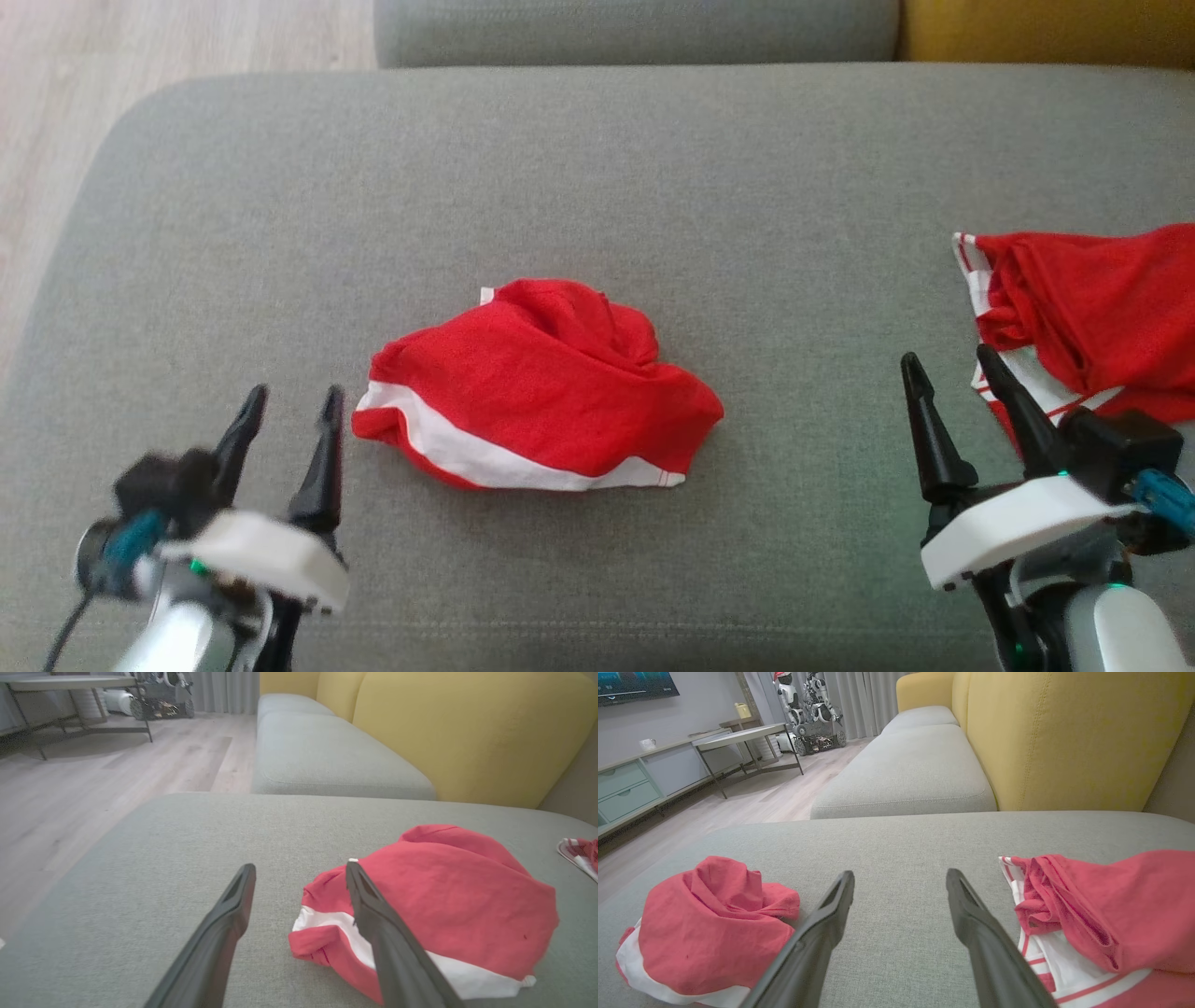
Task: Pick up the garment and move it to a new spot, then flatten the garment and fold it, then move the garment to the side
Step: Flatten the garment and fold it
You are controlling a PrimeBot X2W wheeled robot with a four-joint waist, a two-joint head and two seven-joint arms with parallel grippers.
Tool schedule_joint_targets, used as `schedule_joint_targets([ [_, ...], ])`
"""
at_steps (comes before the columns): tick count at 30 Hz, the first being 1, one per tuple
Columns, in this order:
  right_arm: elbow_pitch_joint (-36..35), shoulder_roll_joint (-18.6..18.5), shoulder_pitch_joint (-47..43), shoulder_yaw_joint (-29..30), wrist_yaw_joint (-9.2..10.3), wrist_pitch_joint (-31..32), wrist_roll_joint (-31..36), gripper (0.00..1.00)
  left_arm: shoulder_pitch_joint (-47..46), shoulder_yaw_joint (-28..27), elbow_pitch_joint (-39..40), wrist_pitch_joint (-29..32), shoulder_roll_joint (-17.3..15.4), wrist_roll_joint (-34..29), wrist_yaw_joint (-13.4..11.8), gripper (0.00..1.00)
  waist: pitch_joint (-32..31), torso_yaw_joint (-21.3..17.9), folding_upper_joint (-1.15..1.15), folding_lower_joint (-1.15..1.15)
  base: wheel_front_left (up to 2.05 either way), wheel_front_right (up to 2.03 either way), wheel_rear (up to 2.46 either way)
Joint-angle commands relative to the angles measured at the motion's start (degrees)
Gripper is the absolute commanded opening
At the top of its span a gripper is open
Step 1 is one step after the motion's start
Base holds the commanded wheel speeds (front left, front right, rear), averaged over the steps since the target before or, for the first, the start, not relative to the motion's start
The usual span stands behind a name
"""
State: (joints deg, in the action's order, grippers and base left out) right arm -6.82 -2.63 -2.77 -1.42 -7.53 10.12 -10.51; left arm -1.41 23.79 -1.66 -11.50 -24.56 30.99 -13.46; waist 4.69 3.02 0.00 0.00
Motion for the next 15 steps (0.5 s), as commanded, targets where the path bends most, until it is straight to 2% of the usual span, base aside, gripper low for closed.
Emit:
schedule_joint_targets([
  [1, -2.22, -0.25, 2.20, -1.21, 0.04, 0.01, 0.04, 1.00, -5.06, -2.04, 1.04, 0.38, -1.57, 0.30, 0.61, 1.00, 0.52, 0.21, 0.00, 0.00, 0.00, 0.00, 0.00],
  [9, -1.93, -0.25, 3.76, -2.84, 0.04, -0.09, -0.11, 1.00, -13.85, 1.60, -11.85, 7.51, 0.55, 5.54, 9.61, 1.00, 3.28, -0.99, 0.00, 0.00, 0.00, 0.00, 0.00],
  [15, -0.84, -0.25, 3.85, -3.05, 0.04, -0.92, -0.60, 1.00, -16.97, 2.42, -21.31, 8.88, 1.82, 7.37, 12.54, 1.00, 4.59, -2.33, 0.00, 0.00, 0.00, 0.00, 0.00],
])
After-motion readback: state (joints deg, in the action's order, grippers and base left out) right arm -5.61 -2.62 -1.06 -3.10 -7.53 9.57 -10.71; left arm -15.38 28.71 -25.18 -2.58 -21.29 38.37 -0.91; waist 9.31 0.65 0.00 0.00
